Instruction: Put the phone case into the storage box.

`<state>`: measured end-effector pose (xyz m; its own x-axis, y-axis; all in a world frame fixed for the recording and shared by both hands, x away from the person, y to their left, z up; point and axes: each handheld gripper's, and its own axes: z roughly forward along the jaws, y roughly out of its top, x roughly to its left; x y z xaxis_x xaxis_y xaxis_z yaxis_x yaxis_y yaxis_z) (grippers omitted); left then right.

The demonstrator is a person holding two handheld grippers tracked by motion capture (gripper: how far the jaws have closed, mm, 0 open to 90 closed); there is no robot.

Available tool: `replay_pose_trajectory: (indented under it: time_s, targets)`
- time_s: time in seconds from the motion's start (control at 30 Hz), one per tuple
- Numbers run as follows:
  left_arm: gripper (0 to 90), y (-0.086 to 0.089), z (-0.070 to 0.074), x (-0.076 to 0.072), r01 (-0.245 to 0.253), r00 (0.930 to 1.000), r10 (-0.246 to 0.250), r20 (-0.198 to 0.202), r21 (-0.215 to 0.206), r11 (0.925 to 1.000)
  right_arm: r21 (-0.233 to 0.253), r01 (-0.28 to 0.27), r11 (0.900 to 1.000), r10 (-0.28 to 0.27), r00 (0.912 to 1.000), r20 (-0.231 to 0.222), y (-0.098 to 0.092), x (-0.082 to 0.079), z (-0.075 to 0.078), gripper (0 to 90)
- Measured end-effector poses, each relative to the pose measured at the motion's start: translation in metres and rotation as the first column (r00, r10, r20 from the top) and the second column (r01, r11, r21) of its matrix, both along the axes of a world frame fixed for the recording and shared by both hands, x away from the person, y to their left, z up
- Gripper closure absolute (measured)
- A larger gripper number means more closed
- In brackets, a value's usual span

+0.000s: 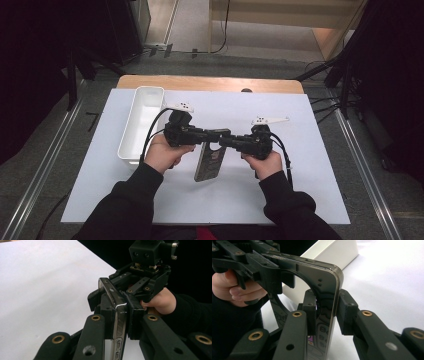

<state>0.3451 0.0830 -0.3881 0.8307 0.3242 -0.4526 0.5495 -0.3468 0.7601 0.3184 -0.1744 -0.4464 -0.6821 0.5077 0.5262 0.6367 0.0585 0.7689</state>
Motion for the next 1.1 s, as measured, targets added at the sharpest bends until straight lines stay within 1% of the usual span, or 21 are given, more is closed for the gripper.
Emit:
replay_pose_trajectory:
  time_s: [0.37, 0.6, 0.63, 0.67, 0.7, 0.73, 0.77, 0.8, 0.83, 0.97, 1.03, 1.1]
  targets:
    - [77.4, 0.001, 0.002, 0.000, -0.001, 1.0000, 0.001, -0.001, -0.015, 0.9999, -0.008, -0.003, 1.000, 0.003, 0.9999, 0.011, -0.002, 0.000, 0.003, 71.3]
    - [73.3, 0.002, 0.002, 0.000, -0.004, 1.0000, 0.004, 0.003, -0.019, 0.9998, -0.006, -0.001, 1.000, 0.001, 0.9999, 0.015, -0.003, -0.001, 0.004, 71.4]
    - [67.9, 0.002, 0.003, -0.001, -0.012, 0.9998, 0.012, 0.018, 0.000, 0.9999, -0.008, -0.001, 1.000, 0.001, 0.9999, 0.015, -0.003, -0.001, 0.004, 71.4]
    - [64.5, 0.001, 0.004, -0.001, -0.009, 0.9995, 0.009, 0.032, 0.020, 0.9998, -0.010, 0.000, 1.000, 0.000, 0.9999, 0.015, -0.003, -0.001, 0.004, 71.4]
    - [58.1, 0.001, 0.004, -0.001, -0.009, 0.9995, 0.009, 0.032, 0.020, 0.9998, -0.012, 0.000, 1.000, 0.000, 0.9999, 0.015, -0.004, -0.001, 0.004, 71.4]
    - [55.0, -0.001, 0.005, -0.003, -0.016, 0.9985, 0.014, 0.053, 0.037, 0.9992, -0.015, 0.002, 1.000, -0.002, 0.9999, 0.015, -0.004, -0.001, 0.004, 71.4]
    - [53.4, -0.002, 0.005, -0.004, -0.016, 0.9978, 0.014, 0.065, 0.043, 0.9989, -0.018, 0.005, 1.000, -0.005, 0.9999, 0.017, -0.004, 0.000, 0.004, 71.4]
    - [50.8, -0.002, 0.006, -0.004, -0.016, 0.9972, 0.012, 0.073, 0.047, 0.9988, -0.022, 0.013, 1.000, -0.013, 0.9999, -0.007, -0.004, 0.000, 0.005, 71.4]
    - [48.4, -0.003, 0.006, -0.005, -0.018, 0.9970, 0.015, 0.075, 0.048, 0.9987, -0.023, 0.012, 1.000, -0.013, 0.9990, -0.043, -0.005, 0.002, 0.005, 71.4]
    - [43.0, -0.004, 0.006, -0.005, -0.030, 0.9958, 0.025, 0.088, 0.064, 0.9975, -0.033, 0.022, 0.999, -0.023, 0.9991, -0.036, -0.008, 0.002, 0.006, 71.4]
    - [40.0, -0.003, 0.005, -0.004, -0.030, 0.9961, 0.025, 0.084, 0.066, 0.9974, -0.037, 0.031, 0.999, -0.032, 0.9990, -0.033, -0.009, 0.002, 0.007, 71.3]
    - [39.5, -0.003, 0.005, -0.004, -0.039, 0.9955, 0.033, 0.089, 0.070, 0.9968, -0.042, 0.036, 0.998, -0.038, 0.9988, -0.032, -0.010, 0.002, 0.007, 71.4]
